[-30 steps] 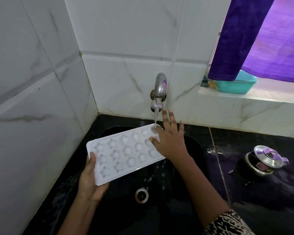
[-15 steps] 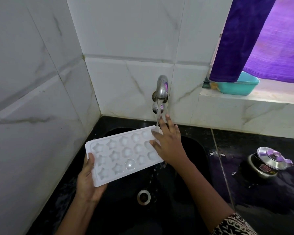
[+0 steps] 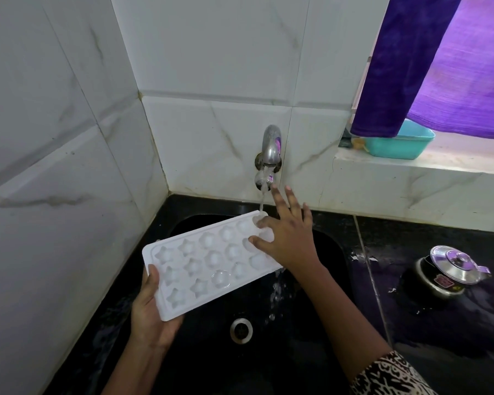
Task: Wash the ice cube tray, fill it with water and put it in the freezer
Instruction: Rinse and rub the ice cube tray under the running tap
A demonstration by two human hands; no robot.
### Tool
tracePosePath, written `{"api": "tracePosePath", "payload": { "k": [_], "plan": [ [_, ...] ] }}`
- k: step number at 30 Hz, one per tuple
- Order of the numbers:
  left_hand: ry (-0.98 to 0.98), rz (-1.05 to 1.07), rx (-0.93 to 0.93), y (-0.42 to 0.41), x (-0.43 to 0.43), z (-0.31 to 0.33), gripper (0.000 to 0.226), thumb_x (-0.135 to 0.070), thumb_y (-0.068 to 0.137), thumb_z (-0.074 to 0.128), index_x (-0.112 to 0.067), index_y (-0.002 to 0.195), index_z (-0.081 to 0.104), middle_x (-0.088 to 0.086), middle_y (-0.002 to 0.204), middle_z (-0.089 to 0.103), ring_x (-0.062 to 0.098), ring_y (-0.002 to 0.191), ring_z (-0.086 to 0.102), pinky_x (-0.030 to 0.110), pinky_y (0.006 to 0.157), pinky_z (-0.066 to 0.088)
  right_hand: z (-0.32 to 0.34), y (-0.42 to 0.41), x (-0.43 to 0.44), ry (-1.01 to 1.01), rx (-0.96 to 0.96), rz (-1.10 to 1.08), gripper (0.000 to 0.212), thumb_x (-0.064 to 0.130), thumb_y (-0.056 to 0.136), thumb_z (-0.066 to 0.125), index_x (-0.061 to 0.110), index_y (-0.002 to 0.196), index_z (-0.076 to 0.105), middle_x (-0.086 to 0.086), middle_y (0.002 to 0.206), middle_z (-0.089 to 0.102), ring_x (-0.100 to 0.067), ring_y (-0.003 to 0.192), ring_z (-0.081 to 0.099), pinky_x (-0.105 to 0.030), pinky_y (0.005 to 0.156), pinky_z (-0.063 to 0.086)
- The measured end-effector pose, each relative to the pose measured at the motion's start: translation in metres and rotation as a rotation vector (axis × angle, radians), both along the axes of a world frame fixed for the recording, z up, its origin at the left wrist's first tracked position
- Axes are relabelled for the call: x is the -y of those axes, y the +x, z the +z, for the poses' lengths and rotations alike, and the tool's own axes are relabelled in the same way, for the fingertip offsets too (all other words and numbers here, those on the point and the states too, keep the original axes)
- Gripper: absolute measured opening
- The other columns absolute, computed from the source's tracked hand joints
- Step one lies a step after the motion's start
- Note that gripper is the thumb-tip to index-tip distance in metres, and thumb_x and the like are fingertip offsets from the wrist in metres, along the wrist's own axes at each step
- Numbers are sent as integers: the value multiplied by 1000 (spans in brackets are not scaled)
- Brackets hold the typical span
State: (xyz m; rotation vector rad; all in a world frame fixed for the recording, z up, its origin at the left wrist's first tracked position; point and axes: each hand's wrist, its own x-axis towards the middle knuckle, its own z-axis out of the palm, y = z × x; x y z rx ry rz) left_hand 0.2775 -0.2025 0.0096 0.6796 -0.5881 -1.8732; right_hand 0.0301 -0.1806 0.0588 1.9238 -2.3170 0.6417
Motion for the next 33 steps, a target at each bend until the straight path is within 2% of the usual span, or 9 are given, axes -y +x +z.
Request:
{"api": "tracePosePath", "payload": {
  "k": [2,7,11,18,21,25,28,31,33],
  "plan": [
    [9,-22,5,-3,-1,0,61,-45,92,44,-17,146,41,15,141,53,33,123,57,44,83,58,0,2,2,41,-52,-54,35,55,78,62,27,99,64,-1,160,-3,-22,146,-12,-55,113,-2],
    [5,7,12,-4,5,4,60,-45,93,45,-17,145,42,15,141,53,32,123,57,44,84,57,-11,11,6,72,-50,22,40,40,92,51,20,127,54,-1,160,-6,-16,139,-26,-51,114,-1],
    [-29,30,25,1,5,3,56,-44,95,44,-19,144,44,14,140,55,32,122,58,45,83,57,-4,-6,-3,44,72,81,35,45,91,53,31,123,59,11,152,-18,-11,137,-28,-51,114,-3],
    [-34,53,-15,-8,-1,3,57,-45,95,42,-19,146,42,14,141,54,32,123,57,41,81,58,0,0,-26,-257,235,-49,37,39,86,53,22,116,64,-1,157,18,-11,143,-1,-50,113,12],
    [-26,69,-34,-8,-1,6,60,-46,94,44,-16,146,41,14,142,53,31,124,56,40,83,57,-7,3,-28,-170,166,-39,29,38,88,55,22,109,67,0,158,14,-12,143,-5,-49,113,8],
    [-17,70,-66,-11,-2,9,59,-46,95,42,-16,146,43,13,140,55,29,122,58,40,82,58,-8,9,-17,-54,116,-40,42,52,92,46,27,122,60,0,160,1,-9,140,-18,-48,115,1],
    [-22,86,-67,-11,1,12,59,-46,96,41,-16,146,41,12,141,54,30,123,58,40,82,58,-8,9,-11,-24,73,24,47,57,91,43,26,123,58,2,160,2,-16,146,-9,-50,114,2],
    [-26,97,-56,-13,1,13,61,-47,94,43,-16,147,41,13,142,53,30,124,57,40,83,57,-5,4,-8,-97,69,-38,36,53,92,46,28,110,66,0,160,8,-22,147,0,-55,114,7],
    [-23,93,-62,-16,1,14,61,-46,94,43,-16,147,40,12,142,53,30,124,57,40,83,57,-6,8,-7,-95,26,-39,45,57,92,43,25,115,64,-2,160,8,-22,147,1,-56,114,8]
  ]
}}
